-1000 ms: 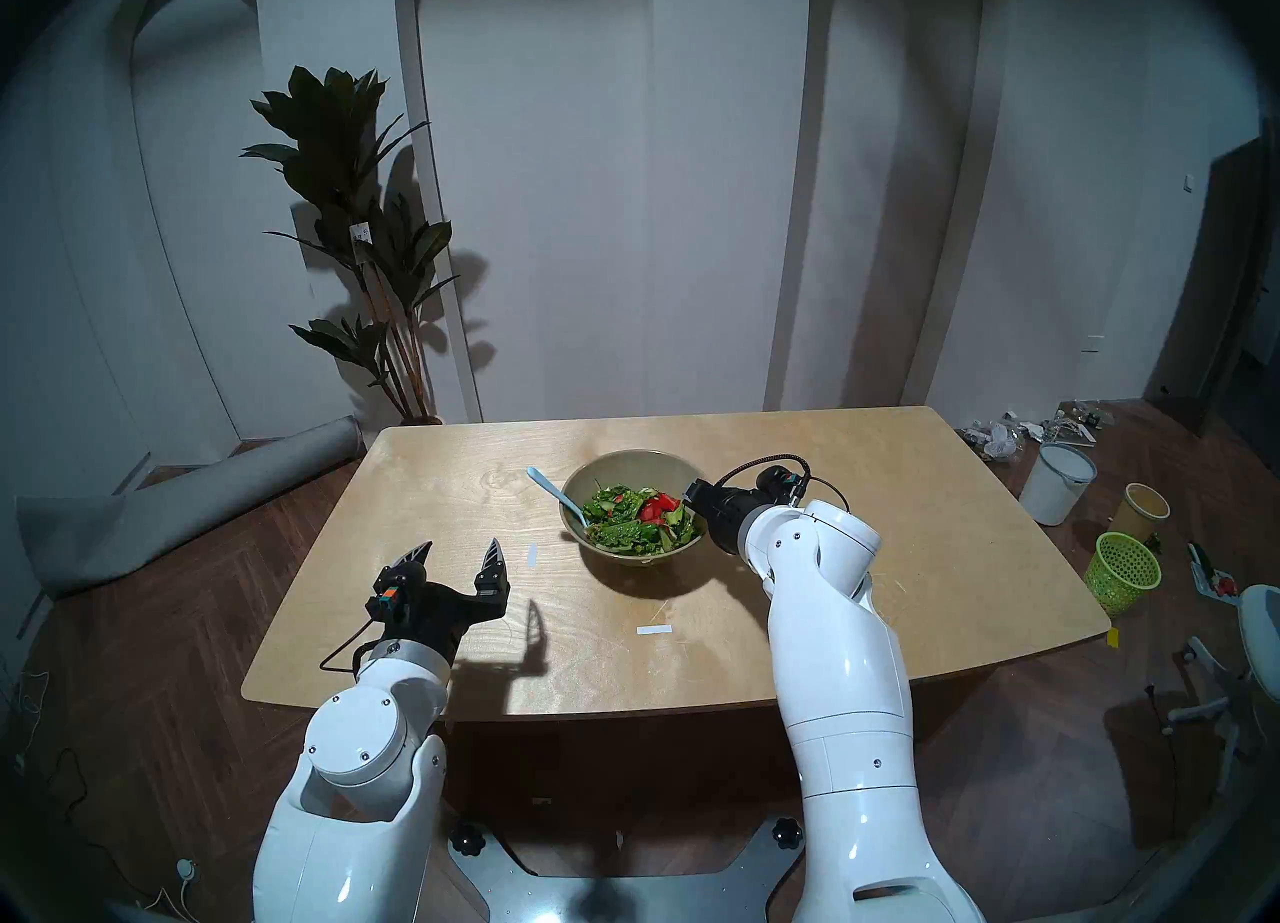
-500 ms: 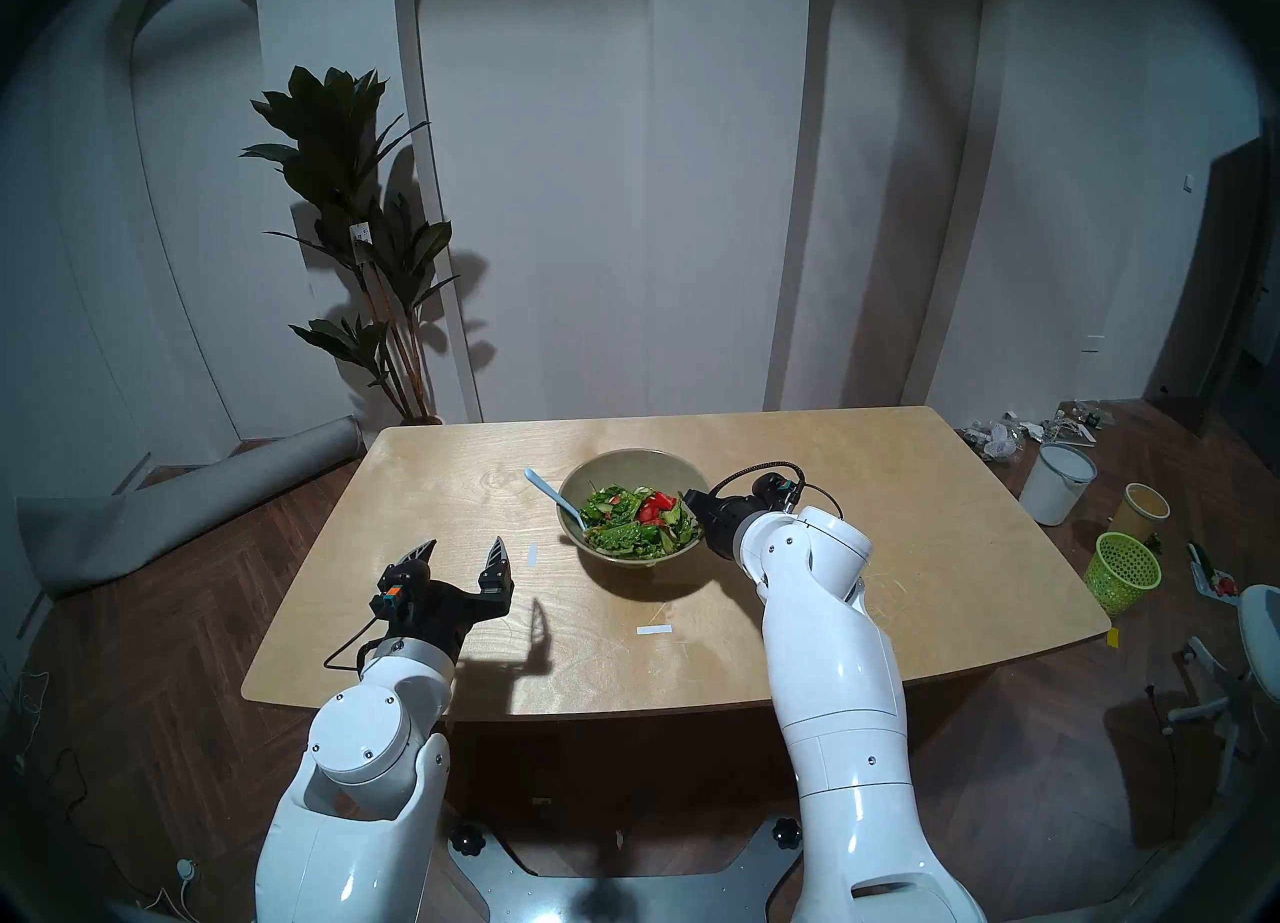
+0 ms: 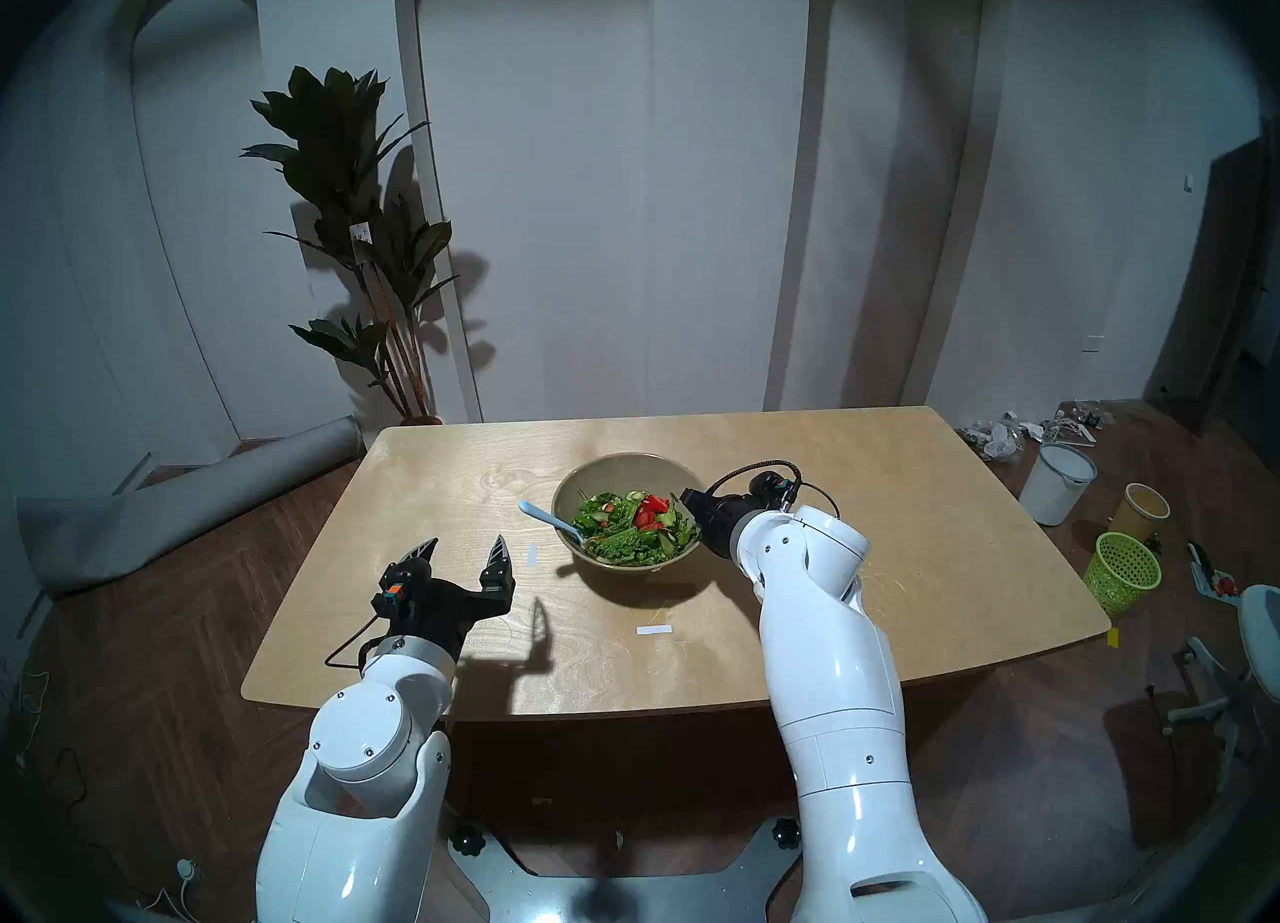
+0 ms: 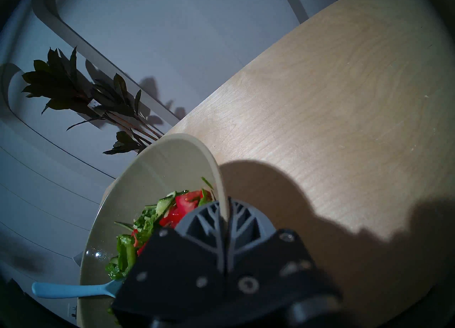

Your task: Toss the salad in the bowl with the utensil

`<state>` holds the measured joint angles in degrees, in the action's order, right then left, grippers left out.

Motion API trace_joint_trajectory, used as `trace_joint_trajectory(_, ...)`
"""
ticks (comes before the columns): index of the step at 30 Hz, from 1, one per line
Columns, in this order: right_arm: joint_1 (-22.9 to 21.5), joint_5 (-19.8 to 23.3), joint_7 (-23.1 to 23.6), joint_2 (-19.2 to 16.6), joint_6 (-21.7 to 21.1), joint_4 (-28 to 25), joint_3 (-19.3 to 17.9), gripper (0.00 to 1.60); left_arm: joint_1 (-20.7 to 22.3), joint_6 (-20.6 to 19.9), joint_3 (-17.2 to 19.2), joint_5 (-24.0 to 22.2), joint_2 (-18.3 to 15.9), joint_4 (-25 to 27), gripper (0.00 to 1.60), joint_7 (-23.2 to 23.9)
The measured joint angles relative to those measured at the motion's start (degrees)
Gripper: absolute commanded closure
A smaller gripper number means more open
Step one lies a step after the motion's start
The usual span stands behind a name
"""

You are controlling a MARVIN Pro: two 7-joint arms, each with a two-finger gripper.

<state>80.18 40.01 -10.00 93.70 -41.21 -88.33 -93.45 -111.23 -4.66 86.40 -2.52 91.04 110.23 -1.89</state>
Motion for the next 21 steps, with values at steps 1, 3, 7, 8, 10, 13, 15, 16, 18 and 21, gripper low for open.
trace_joint_trajectory(1, 0.0, 0.0, 0.0, 0.0, 0.0, 0.0, 0.0, 1.6, 0.0, -0.3, 0.0, -0.1, -0.1, 0.1, 0.0, 0.2)
trace_joint_trajectory(3, 0.0, 0.0, 0.0, 0.0, 0.0, 0.0, 0.0, 1.6, 0.1, -1.2, 0.1, -0.8, -0.2, 0.6, 0.0, 0.6)
trace_joint_trajectory(7, 0.0, 0.0, 0.0, -0.1, 0.0, 0.0, 0.1, 1.6, 0.6, -6.3, 1.1, -4.6, -0.1, 3.1, 0.0, 2.1)
trace_joint_trajectory(8, 0.0, 0.0, 0.0, -0.1, 0.0, 0.1, 0.1, 1.6, 0.7, -7.4, 1.3, -5.5, 0.0, 3.7, 0.0, 2.3)
trace_joint_trajectory(10, -0.1, 0.0, 0.0, -0.1, 0.1, 0.1, 0.1, 1.6, 1.5, -10.2, 1.9, -8.0, 0.2, 5.2, 0.0, 2.8)
trace_joint_trajectory(13, -0.1, 0.0, 0.0, -0.1, 0.1, 0.1, 0.1, 1.6, 2.8, -13.7, 2.6, -11.1, 0.5, 7.1, 0.0, 3.2)
trace_joint_trajectory(15, -0.1, 0.0, 0.0, -0.1, 0.1, 0.1, 0.1, 1.6, 4.0, -16.2, 3.0, -13.4, 0.7, 8.1, 0.0, 3.4)
trace_joint_trajectory(16, -0.1, 0.0, 0.0, -0.1, 0.1, 0.1, 0.1, 1.6, 4.6, -17.4, 3.2, -14.6, 0.7, 8.4, 0.0, 3.4)
trace_joint_trajectory(18, -0.1, 0.0, 0.0, -0.1, 0.1, 0.1, 0.1, 1.6, 5.7, -19.8, 3.6, -17.1, 0.8, 8.8, 0.0, 3.4)
trace_joint_trajectory(21, -0.1, 0.0, 0.0, -0.1, 0.1, 0.1, 0.1, 1.6, 7.3, -23.8, 4.3, -22.1, 1.0, 9.1, 0.0, 3.2)
